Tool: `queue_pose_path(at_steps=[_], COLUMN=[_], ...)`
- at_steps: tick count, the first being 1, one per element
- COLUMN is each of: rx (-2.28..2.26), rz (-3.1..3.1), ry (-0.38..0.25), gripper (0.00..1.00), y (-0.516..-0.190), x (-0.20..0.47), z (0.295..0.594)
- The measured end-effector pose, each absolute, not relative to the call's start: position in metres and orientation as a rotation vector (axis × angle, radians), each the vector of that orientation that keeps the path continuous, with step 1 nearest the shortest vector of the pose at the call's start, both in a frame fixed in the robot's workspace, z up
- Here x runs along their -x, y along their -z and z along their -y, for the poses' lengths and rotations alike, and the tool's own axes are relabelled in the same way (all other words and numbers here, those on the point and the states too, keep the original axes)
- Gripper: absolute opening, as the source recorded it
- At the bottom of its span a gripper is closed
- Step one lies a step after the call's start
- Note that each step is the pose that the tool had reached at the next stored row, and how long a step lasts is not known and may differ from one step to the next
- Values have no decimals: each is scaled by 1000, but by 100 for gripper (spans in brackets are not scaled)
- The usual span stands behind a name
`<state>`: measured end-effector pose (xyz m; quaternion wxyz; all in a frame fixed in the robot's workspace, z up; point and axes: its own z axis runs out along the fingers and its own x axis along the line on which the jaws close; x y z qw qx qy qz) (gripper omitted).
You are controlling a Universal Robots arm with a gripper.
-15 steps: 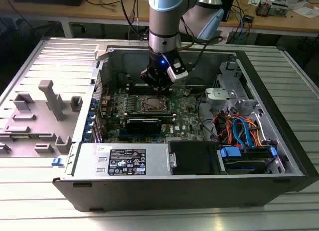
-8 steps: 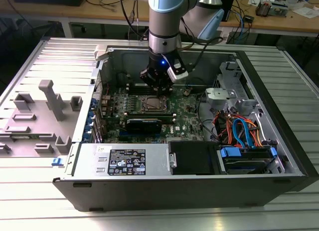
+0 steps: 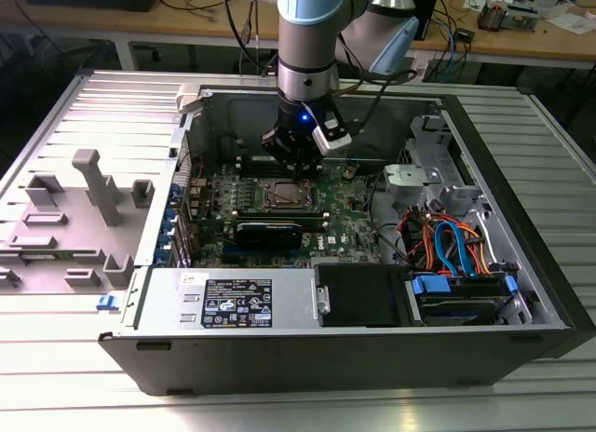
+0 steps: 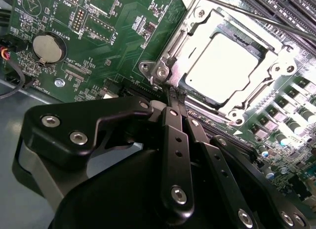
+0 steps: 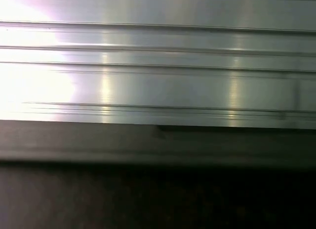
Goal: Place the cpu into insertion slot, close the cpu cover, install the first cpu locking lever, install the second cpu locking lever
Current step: 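Install the first cpu locking lever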
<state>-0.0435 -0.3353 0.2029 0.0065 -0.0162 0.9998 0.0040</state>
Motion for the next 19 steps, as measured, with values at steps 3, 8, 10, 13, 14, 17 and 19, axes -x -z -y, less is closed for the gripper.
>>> queue_pose_path(at_steps=[3, 8, 10, 13, 14, 17, 19], rx=[51, 51, 51, 51, 51, 51, 51], rz=[-3128, -3128, -3128, -3128, -3128, -3128, -3128], ry=[-15, -18, -18, -18, -18, -18, -18], gripper=[11, 11, 11, 11, 11, 11, 11], y=[-203, -204, -204, -206, -207, -208, -208], x=[43, 43, 43, 43, 43, 43, 43], z=[335, 335, 335, 335, 335, 336, 338])
